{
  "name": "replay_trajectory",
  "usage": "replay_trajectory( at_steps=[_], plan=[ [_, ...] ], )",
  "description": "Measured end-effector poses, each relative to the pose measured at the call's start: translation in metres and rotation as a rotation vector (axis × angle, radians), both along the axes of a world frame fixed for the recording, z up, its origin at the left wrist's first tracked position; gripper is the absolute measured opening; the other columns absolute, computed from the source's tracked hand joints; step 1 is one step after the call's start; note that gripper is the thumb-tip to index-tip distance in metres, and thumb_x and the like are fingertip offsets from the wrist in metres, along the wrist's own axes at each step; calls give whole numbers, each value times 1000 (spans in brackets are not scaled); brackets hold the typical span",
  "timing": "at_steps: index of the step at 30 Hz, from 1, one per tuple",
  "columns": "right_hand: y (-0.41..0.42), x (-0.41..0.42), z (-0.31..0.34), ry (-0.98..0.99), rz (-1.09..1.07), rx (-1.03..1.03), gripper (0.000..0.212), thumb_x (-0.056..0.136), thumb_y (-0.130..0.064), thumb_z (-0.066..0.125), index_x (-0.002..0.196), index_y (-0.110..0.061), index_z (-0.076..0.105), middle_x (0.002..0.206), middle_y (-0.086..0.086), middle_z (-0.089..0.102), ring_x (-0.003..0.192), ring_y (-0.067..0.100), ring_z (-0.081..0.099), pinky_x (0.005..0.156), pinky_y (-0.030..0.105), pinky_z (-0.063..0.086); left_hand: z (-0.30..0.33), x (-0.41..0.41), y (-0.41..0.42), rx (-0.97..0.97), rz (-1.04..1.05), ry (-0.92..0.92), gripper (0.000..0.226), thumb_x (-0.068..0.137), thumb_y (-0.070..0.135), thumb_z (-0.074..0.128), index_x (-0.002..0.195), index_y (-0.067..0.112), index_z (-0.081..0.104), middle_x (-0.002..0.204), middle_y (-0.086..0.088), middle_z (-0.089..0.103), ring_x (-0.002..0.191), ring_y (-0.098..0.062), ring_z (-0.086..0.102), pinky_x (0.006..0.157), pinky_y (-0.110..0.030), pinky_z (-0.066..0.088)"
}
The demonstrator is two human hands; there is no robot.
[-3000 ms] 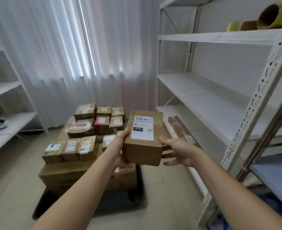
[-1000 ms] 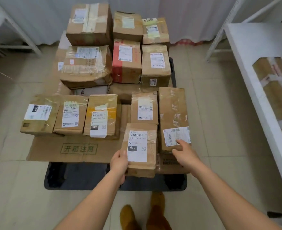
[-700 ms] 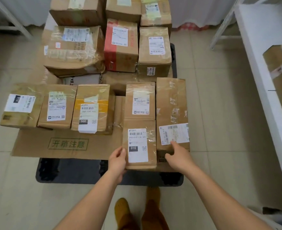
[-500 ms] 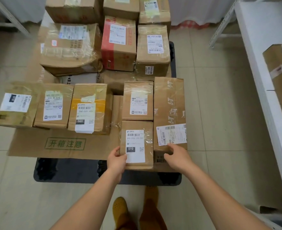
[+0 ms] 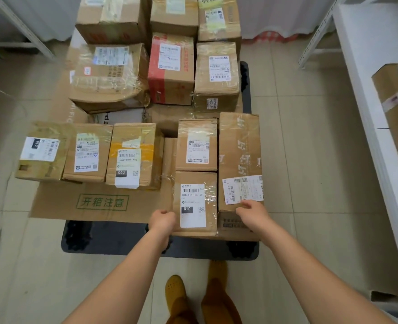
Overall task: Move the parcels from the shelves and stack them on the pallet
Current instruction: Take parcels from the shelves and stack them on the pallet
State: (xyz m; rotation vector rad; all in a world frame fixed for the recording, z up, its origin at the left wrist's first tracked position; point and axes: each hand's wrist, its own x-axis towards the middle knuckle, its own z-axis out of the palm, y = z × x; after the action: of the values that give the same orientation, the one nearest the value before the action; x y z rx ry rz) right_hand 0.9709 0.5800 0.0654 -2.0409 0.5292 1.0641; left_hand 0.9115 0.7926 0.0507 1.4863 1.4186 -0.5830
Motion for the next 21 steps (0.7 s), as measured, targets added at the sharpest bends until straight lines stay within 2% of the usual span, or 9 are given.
replay_trajectory(
  at_steps=[1,3,5,7,8,12,15,18,21],
  plan=[
    [2,0,6,-11,-28,0,46,98,-20,51,143,-17,45,150,3,42,116,18,48,95,33,48,7,0,2,-6,17,1,27,97,10,45,122,10,54,102,-12,59,80,-25,54,69,-32,48],
    [8,0,18,-34,-48,12,40,98,-18,50,138,-16,50,149,4,43,112,17,46,89,30,46,21,-2,5,-39,34,-16,18,100,8,44,116,11,53,91,-10,56,79,-24,55,67,-31,48],
    [14,0,31,-42,-39,29,38,99,-16,49,137,-16,52,149,4,42,115,18,49,86,27,45,37,-4,6,-97,29,-47,20,101,7,45,119,10,53,100,-11,59,88,-24,63,67,-29,53],
    [21,-1,47,-47,-29,49,36,100,-16,47,136,-16,52,144,4,46,99,11,52,70,21,43,55,-7,8,-136,9,-73,25,101,7,46,124,9,54,108,-13,62,93,-27,67,67,-31,56],
    [25,-2,55,-48,-25,66,36,100,-17,47,136,-15,52,141,4,48,96,10,51,68,21,41,63,-9,10,-146,-2,-84,26,101,8,45,125,9,55,110,-13,64,95,-28,68,68,-31,56],
    [38,-7,86,-63,16,110,37,100,-21,48,136,-16,53,139,3,51,122,21,48,85,29,39,99,-13,15,-135,15,-134,26,102,7,42,122,8,57,108,-13,66,97,-29,68,78,-36,58],
    [42,-11,109,-102,16,134,35,99,-22,48,133,-17,55,134,1,55,111,18,50,86,29,39,122,-19,17,-125,9,-176,26,102,8,41,122,8,58,107,-13,66,94,-28,67,85,-38,57],
    [40,-22,132,-140,7,143,34,100,-21,47,133,-16,56,133,0,55,109,15,48,85,29,39,141,-29,16,-125,-11,-201,27,103,10,41,123,9,58,107,-11,67,98,-29,67,80,-36,58],
    [38,-37,150,-179,-22,150,32,99,-20,48,130,-16,58,130,2,56,106,15,48,83,28,39,160,-43,12,-129,-33,-235,27,102,9,41,121,8,59,107,-12,67,92,-28,66,77,-35,57]
  ],
)
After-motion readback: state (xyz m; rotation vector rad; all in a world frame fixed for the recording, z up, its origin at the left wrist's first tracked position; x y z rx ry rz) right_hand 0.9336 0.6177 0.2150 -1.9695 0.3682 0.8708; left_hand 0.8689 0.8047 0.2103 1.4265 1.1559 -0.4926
